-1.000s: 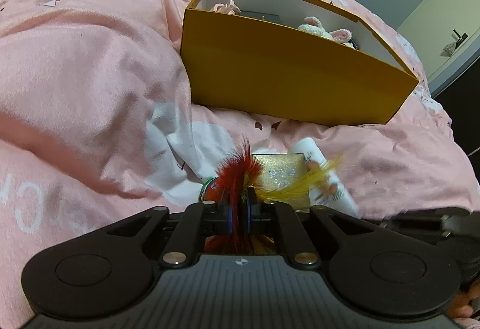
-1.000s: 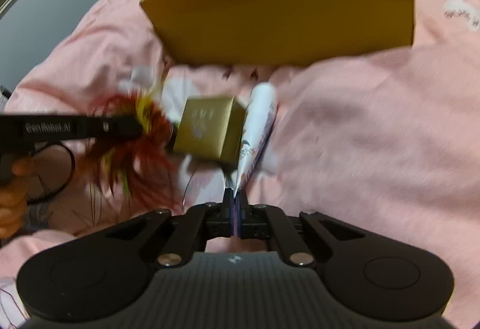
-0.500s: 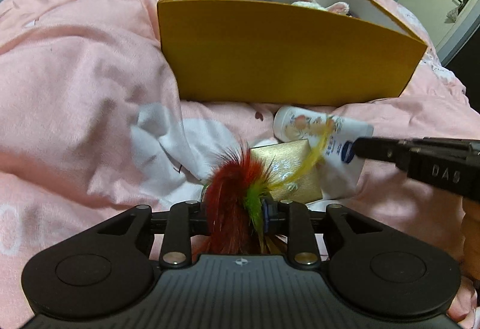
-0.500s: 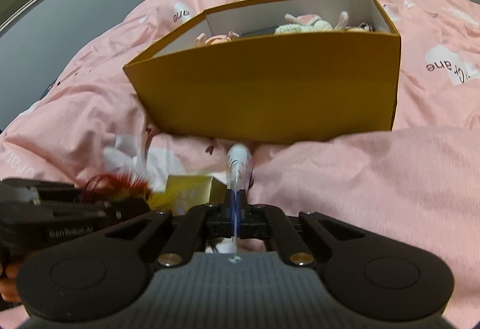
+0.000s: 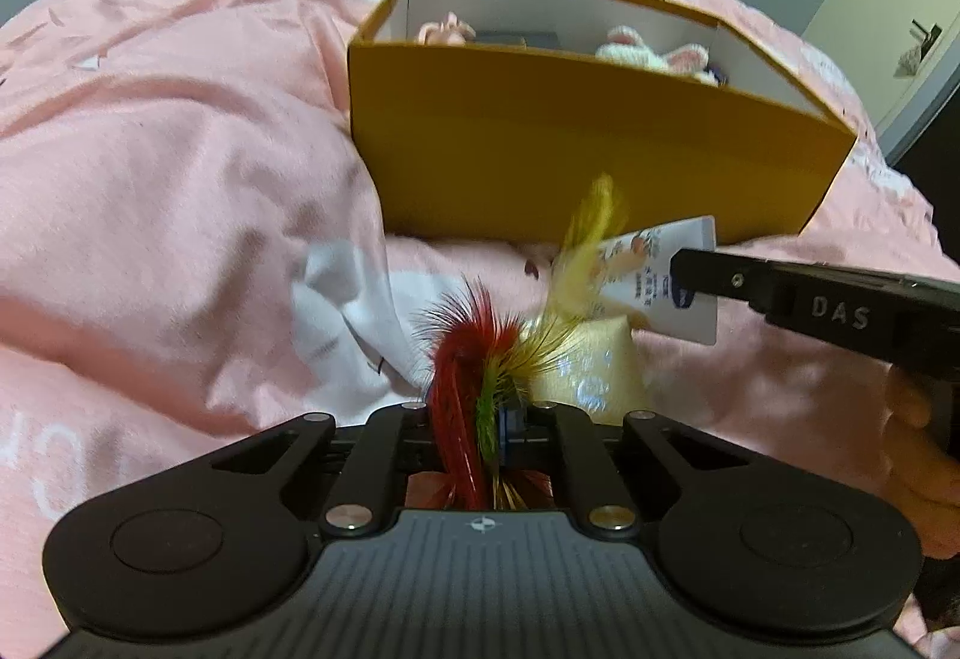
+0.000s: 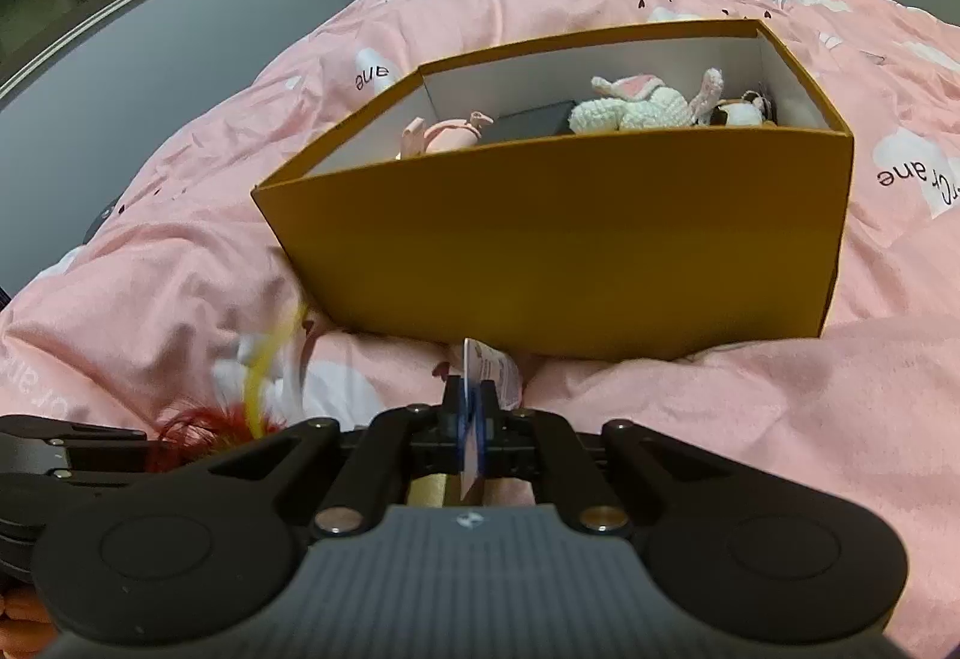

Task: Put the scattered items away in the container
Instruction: 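Carry the feather toy and lotion tube over the orange box with both grippers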

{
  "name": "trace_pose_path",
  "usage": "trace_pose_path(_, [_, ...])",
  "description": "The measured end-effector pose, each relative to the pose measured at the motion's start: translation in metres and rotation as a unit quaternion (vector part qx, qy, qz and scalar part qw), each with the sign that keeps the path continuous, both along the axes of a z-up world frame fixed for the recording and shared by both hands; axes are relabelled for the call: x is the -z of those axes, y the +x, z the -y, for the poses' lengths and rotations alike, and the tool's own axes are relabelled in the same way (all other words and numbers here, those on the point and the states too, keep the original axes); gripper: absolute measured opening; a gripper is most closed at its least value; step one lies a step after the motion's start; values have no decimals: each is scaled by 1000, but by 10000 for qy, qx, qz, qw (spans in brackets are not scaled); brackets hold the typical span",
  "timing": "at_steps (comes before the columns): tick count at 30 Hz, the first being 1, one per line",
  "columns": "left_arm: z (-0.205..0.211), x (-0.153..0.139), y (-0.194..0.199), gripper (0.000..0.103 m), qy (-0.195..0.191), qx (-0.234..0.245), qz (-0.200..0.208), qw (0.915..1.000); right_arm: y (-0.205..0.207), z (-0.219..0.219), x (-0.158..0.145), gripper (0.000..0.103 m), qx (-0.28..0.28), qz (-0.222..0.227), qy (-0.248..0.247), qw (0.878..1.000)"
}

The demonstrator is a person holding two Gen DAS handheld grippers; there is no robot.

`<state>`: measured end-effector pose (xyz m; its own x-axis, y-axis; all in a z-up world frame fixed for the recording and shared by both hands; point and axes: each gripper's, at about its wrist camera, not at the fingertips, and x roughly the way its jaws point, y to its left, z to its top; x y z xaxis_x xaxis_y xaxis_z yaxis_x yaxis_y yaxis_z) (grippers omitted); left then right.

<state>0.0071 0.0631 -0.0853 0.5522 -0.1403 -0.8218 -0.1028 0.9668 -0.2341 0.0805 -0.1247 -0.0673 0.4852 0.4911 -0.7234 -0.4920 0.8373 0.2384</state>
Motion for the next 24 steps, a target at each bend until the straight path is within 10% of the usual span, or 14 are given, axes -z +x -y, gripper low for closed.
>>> trace_pose_path(24, [-16,-95,21,10,-492,229,1069,9928,3,17,-81,1,-358,292,21,9989])
